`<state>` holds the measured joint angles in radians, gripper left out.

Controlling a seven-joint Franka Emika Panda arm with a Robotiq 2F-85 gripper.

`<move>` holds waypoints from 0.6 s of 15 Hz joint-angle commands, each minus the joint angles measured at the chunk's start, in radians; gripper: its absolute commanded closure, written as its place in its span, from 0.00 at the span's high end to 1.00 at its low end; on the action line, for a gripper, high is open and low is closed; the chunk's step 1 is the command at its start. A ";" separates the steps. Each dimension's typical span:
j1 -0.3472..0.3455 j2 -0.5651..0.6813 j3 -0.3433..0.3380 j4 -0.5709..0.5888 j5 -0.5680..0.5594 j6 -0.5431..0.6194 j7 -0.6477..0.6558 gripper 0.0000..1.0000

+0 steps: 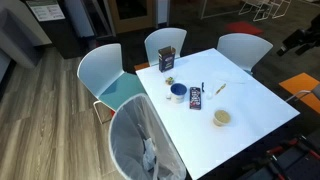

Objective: Put the yellow pen inside the cup then take it out

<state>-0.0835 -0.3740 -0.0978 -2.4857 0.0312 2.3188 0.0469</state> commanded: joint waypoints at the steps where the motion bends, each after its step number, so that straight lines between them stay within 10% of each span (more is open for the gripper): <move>1: -0.005 0.000 0.005 0.002 0.003 -0.003 -0.002 1.00; 9: 0.001 0.086 0.003 0.048 0.069 0.029 0.062 1.00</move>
<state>-0.0835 -0.3676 -0.0978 -2.4839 0.0433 2.3189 0.0560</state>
